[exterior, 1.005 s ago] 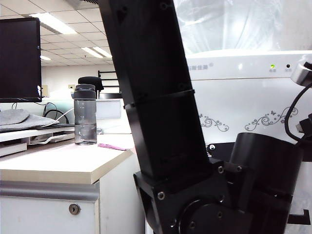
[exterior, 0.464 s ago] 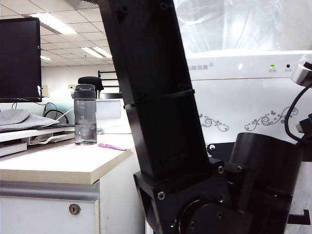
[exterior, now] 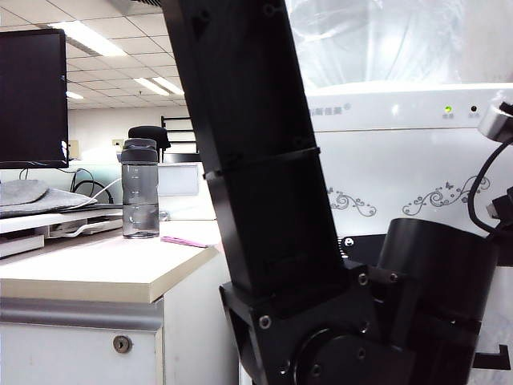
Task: Pick up the plastic mug from the left desk, go to the cold water outlet of the water dispenser, press the vertical switch to get some water, then put the mug back on the desk.
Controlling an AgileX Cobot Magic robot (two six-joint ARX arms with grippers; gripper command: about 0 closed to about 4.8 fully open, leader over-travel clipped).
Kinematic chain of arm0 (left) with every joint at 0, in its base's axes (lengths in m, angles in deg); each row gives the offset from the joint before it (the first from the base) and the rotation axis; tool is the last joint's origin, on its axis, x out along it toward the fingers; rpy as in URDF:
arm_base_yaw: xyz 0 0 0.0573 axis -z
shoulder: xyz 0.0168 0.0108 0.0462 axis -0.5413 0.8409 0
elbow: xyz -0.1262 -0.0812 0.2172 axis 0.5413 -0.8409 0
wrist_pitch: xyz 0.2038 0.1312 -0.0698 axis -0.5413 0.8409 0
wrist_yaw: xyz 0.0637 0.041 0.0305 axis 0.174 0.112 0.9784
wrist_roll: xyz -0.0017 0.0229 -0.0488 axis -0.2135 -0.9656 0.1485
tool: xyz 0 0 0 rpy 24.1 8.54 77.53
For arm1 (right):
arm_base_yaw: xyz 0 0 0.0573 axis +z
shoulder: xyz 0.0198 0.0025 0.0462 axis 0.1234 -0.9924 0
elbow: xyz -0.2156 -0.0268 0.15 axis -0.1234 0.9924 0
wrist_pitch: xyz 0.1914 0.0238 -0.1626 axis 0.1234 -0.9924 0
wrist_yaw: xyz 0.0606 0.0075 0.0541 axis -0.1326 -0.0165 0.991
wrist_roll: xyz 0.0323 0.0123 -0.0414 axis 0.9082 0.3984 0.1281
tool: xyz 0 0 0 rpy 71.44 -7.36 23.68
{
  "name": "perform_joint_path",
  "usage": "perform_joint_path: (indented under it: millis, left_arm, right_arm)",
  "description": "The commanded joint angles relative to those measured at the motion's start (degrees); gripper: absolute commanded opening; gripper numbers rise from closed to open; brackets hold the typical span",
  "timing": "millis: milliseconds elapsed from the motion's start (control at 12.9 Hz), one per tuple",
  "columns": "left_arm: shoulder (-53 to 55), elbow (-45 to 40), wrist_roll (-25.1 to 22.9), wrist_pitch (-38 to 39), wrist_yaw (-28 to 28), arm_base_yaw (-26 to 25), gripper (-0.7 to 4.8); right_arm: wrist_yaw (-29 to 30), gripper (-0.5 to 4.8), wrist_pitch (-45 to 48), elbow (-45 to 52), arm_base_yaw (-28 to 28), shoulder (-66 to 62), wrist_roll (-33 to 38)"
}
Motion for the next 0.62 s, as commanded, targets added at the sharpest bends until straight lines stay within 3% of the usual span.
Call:
perform_joint_path:
  millis: [77, 618]
  left_arm:
    - [-0.31, 0.15, -0.04, -1.11, 0.17, 0.13, -0.04]
    - [-0.31, 0.15, -0.04, -1.22, 0.17, 0.13, -0.04]
  right_arm:
    - [-0.61, -0.01, -3.02, 0.2, 0.02, -0.5, -0.17]
    - [-0.59, -0.01, -2.64, 0.2, 0.02, -1.2, -0.15]
